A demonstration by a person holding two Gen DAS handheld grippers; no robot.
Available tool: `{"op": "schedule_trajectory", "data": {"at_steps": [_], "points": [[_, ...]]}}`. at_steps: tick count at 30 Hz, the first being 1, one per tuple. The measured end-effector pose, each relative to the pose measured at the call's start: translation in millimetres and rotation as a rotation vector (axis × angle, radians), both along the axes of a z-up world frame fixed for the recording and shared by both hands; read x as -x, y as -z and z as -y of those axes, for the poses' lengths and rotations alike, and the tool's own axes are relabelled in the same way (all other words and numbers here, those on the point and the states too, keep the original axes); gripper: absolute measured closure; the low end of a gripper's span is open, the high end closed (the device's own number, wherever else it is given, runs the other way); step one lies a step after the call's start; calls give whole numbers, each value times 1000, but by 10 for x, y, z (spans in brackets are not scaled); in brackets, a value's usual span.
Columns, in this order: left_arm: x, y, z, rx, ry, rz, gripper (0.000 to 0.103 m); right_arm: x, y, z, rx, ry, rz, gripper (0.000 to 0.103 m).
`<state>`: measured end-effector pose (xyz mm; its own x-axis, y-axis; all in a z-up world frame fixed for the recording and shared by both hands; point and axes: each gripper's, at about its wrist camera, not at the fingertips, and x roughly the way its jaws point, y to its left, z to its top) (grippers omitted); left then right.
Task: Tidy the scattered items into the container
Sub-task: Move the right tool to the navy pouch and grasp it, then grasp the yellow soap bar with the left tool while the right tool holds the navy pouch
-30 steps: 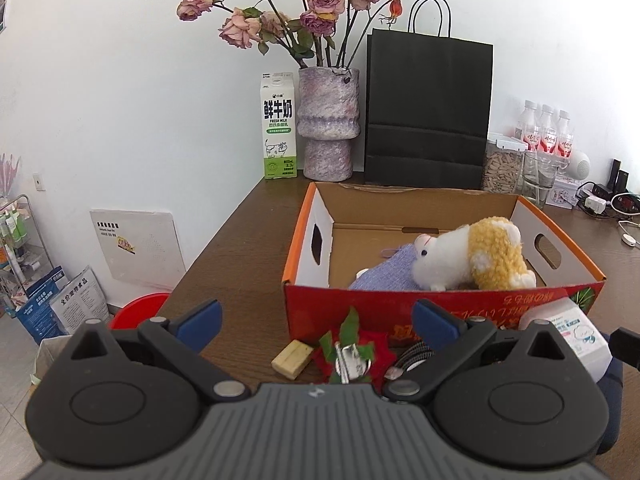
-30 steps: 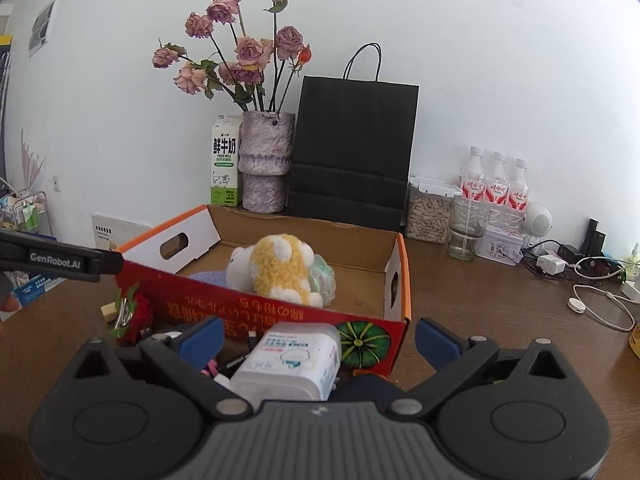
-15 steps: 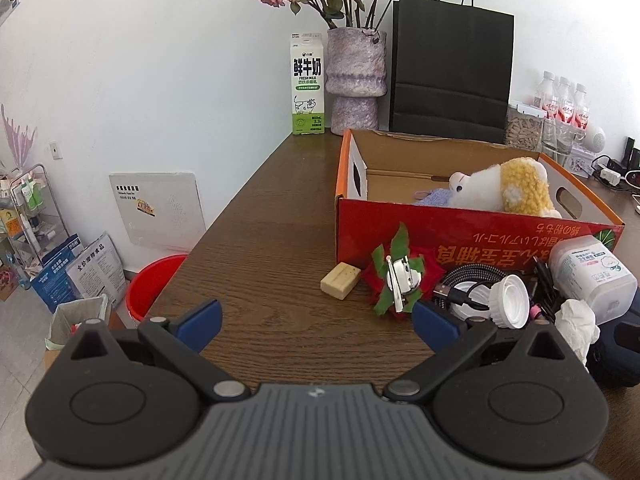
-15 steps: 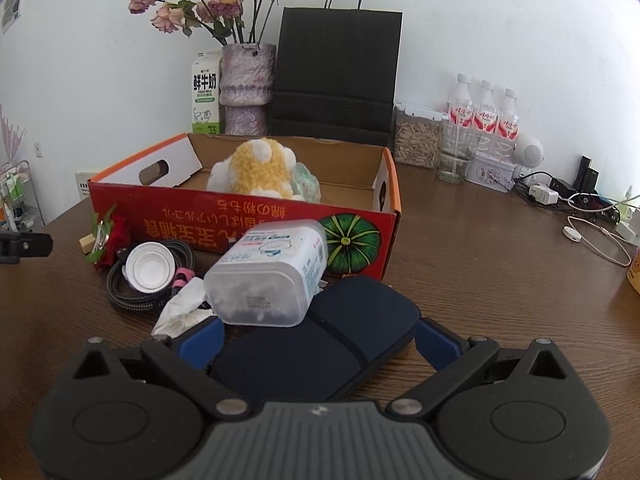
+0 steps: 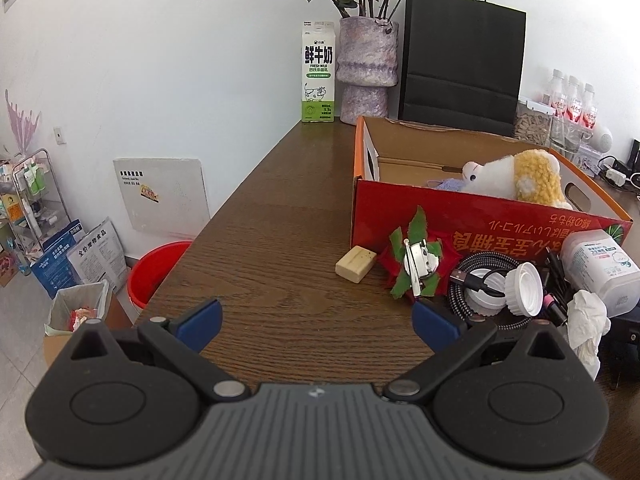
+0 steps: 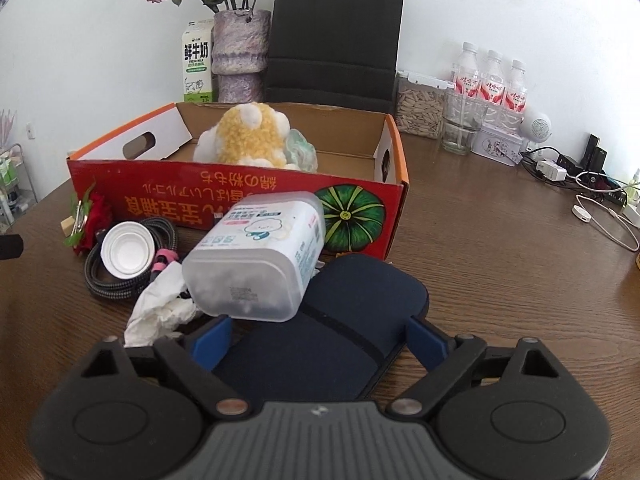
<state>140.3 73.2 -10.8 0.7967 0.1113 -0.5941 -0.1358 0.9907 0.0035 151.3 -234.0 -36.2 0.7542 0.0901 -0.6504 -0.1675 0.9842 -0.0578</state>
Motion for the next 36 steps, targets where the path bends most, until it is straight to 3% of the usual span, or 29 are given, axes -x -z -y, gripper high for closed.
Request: {"op": "schedule_trajectory", "data": {"at_steps": [5, 15, 24, 36], "points": [[-9, 26, 15, 2, 2, -8, 0, 45, -5, 141, -4, 0, -2, 18], [-9, 47, 69, -6, 14, -16, 0, -106, 55, 180, 30, 38, -22, 18], [-6, 91, 18, 3, 5, -27, 0, -5, 47, 201, 22, 35, 19, 39], [-131, 90, 22, -19, -1, -23, 0, 138, -113, 361, -25, 61, 98, 43]]}}
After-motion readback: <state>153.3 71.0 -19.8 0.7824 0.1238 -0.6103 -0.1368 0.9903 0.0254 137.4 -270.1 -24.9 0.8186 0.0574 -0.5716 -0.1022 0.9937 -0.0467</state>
